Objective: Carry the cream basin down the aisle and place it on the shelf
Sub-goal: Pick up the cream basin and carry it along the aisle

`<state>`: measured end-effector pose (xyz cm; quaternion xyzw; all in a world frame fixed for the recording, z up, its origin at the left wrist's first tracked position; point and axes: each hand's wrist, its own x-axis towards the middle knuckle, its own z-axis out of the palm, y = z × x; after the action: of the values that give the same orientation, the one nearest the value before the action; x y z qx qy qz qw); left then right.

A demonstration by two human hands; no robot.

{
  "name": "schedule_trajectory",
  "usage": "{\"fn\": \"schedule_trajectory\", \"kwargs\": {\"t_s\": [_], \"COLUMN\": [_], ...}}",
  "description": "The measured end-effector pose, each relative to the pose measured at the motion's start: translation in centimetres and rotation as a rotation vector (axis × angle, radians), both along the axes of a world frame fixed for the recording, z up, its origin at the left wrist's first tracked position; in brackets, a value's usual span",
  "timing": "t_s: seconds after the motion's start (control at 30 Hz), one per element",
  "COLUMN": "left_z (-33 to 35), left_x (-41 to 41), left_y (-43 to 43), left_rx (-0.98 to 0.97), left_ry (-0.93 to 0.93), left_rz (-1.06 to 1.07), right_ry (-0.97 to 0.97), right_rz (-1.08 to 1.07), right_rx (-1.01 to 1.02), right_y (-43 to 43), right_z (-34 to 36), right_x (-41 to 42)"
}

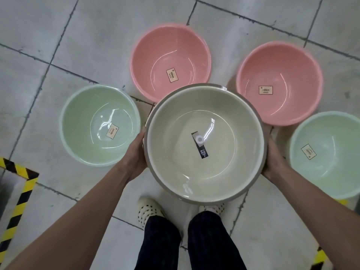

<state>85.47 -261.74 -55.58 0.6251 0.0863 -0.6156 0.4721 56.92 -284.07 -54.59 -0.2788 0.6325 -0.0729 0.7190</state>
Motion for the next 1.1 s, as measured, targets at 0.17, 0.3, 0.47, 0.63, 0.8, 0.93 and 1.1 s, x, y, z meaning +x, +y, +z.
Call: {"fn": "schedule_trajectory", "kwargs": {"t_s": [0.17,0.3,0.47,0.63,0.8,0.93,1.1], "left_z": [-3.9,-5.7,-7.4,-9.0,-10.0,-10.7,-10.8], "left_x": [-0.2,-0.3,-0.5,-0.7,-0.5,-0.3,0.1], "left_y": [-0.9,-1.2,-1.2,-0.8,-0.5,-1.7,-1.5], "left_rx": [0.001,0.038,0.032,-0.001,-0.004,0.011,0.002], "left_ry": [0.053,0.044,0.027,-0.003,-0.003,-0.043,-0.035], "left_rz": [-0.003,-0.020,-0.011,-0.010,-0.045,-0.059,-0.065], "right_ry": [0.010,-0.006,0.041,0.015,0.050,0.045,0.022], "right_rz": [-0.022,-0.052,-0.064,0.013,0.008,0.086,0.106], "right_rx": [0.005,-0.002,-0.001,0.007,0.033,0.056,0.035], "right_y": [-0.7,-0.5,-0.1,-0.5,-0.5,-1.1,-0.6], "right_z": [-4.2,-6.4,-8.6,-9.4,-10.1,-10.8,-10.7], "right_x": [-0.6,-0.8,-1.1,-1.4,-1.3,-0.7,-0.9]}}
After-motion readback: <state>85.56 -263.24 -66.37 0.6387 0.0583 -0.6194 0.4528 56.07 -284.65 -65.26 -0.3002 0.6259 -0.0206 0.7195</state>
